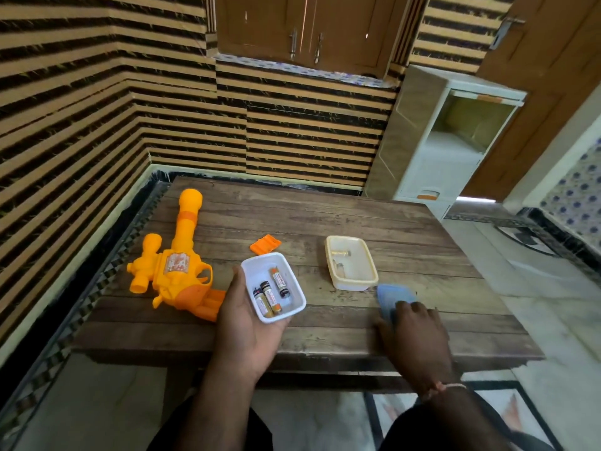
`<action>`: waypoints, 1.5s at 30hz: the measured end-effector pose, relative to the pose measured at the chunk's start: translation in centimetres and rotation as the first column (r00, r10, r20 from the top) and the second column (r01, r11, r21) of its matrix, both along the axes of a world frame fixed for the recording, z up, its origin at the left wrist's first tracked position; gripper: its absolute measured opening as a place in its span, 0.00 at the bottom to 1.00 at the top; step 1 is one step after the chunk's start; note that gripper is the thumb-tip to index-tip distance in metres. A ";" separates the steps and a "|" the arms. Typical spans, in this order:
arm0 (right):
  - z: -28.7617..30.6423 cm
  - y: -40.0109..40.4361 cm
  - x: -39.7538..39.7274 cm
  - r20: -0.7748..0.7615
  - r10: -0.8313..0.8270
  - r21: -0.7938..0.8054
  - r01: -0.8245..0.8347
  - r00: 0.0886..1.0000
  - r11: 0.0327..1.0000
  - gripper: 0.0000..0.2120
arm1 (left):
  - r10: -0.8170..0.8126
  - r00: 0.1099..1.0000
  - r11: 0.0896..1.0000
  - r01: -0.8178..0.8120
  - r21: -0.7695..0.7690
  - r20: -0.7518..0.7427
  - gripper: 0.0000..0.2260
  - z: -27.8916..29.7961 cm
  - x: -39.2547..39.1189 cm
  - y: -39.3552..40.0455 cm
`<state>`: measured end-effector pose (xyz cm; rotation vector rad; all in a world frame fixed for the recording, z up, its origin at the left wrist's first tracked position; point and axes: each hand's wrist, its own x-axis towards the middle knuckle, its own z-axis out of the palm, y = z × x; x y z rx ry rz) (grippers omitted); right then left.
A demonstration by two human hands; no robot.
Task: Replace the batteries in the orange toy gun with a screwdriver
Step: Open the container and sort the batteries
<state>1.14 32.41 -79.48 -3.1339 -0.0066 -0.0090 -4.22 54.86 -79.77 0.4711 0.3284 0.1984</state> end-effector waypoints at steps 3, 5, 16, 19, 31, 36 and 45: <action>-0.6 0.1 -0.2 0.043 0.053 -0.044 -0.051 0.998 0.998 0.16 | -0.012 1.000 1.000 0.011 0.002 0.009 0.21 -0.2 -0.2 0.0; -0.2 0.2 -0.4 0.060 0.060 -0.022 -0.059 0.996 0.998 0.11 | -0.018 1.000 1.000 0.019 -0.008 0.008 0.21 -0.1 -0.4 0.0; 3.9 1.8 -1.3 0.220 -0.253 0.867 -0.071 0.942 0.493 0.11 | -0.043 0.999 0.999 0.043 0.008 -0.019 0.23 0.5 -0.4 -0.8; 2.7 7.0 -2.0 0.074 -0.177 0.980 -0.038 0.981 0.197 0.07 | -0.078 0.997 0.995 0.078 0.058 -0.011 0.23 0.8 -0.5 -1.3; 1.0 11.8 -4.2 0.484 -0.005 0.696 -0.381 0.875 0.609 0.09 | -0.078 0.997 0.997 0.077 0.024 0.021 0.24 0.8 -0.2 -1.9; 0.4 11.5 -4.4 0.440 0.017 0.691 -0.350 0.898 0.632 0.05 | -0.089 0.995 0.995 0.088 0.040 0.033 0.23 0.7 -0.2 -1.4; 1.5 11.3 -4.2 0.160 0.067 0.879 -0.173 0.985 0.445 0.12 | -0.065 0.997 0.995 0.067 0.067 -0.036 0.21 0.6 -0.1 -1.6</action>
